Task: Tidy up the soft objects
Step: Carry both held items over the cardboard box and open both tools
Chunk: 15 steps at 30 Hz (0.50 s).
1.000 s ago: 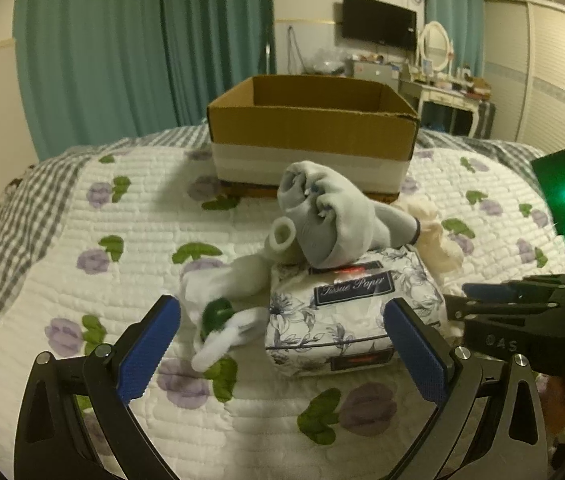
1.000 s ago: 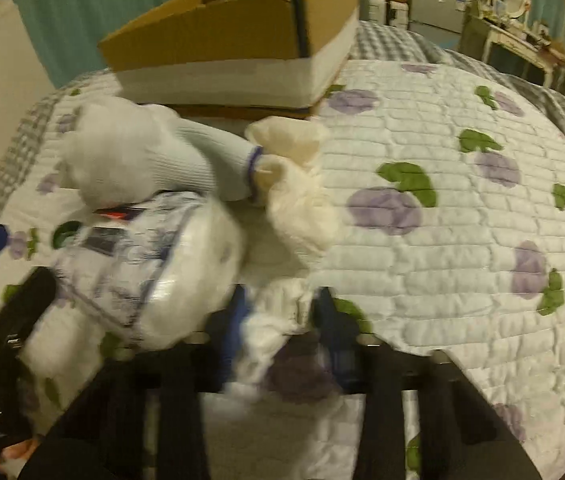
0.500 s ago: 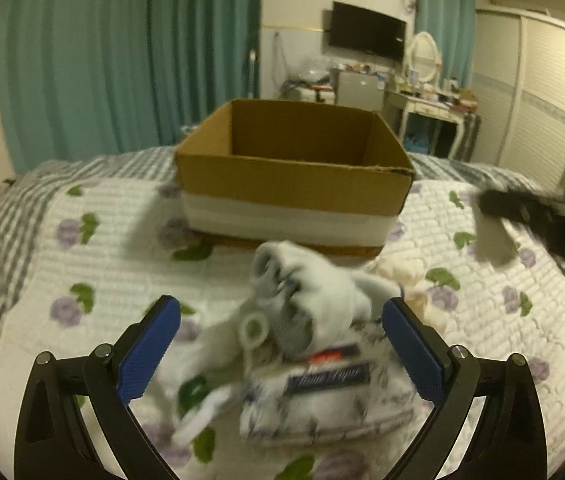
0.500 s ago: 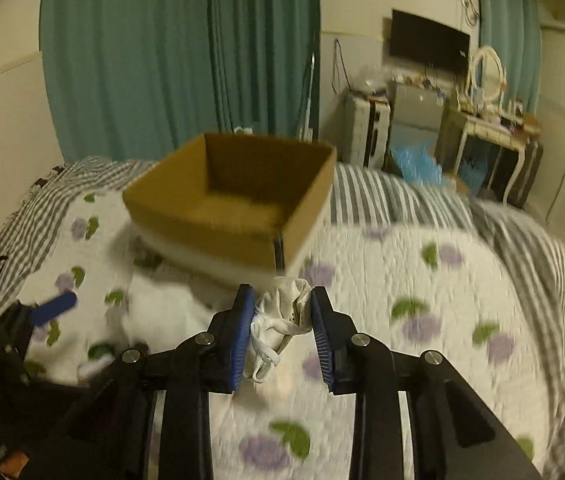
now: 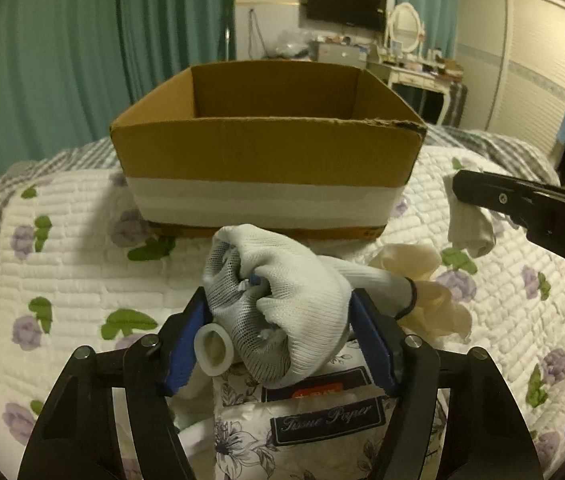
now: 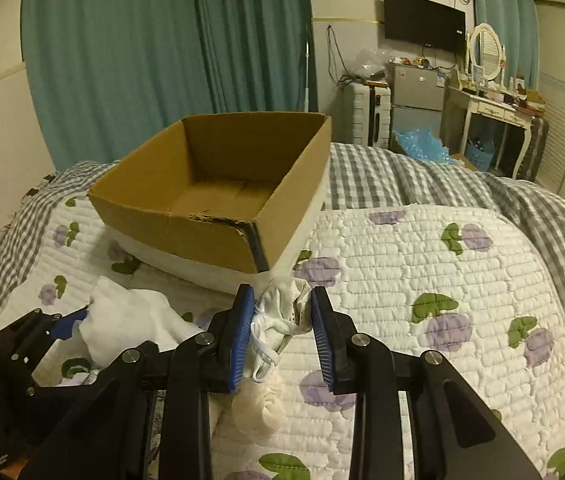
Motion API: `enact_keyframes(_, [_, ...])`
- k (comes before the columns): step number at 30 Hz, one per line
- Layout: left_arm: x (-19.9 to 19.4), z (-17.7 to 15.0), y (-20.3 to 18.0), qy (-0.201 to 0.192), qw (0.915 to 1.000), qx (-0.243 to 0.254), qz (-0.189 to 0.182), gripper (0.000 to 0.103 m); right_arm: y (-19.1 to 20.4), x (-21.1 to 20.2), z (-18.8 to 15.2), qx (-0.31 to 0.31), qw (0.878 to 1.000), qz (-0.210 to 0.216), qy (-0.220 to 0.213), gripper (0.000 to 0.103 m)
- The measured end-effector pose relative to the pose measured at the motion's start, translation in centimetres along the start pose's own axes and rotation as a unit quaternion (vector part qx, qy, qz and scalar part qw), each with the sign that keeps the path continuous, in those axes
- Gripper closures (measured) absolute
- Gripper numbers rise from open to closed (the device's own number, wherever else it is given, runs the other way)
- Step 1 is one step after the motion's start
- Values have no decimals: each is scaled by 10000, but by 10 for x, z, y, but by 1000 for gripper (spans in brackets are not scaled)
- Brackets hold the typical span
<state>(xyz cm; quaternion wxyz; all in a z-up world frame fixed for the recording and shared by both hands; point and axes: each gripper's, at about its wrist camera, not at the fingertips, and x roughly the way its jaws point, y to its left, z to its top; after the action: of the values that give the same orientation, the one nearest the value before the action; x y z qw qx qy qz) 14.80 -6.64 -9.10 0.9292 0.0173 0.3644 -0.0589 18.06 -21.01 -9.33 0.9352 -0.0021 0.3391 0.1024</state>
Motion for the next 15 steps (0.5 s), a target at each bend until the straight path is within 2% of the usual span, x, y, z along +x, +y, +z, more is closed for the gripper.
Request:
enact_keyframes(3, [-5,0,-1,19,10000,49,54,48,-2,-7,1,46,9999,37,-82,74])
enact_keyframes(8, [-25,5,1,-24,10000,24,2,49,-1,-27,2,115,9996,141,-221,74])
enact_keyframes(15, [-76,36,9,-547,9983,71,180,49,13,-74,31,-110,9974,202,-689,74])
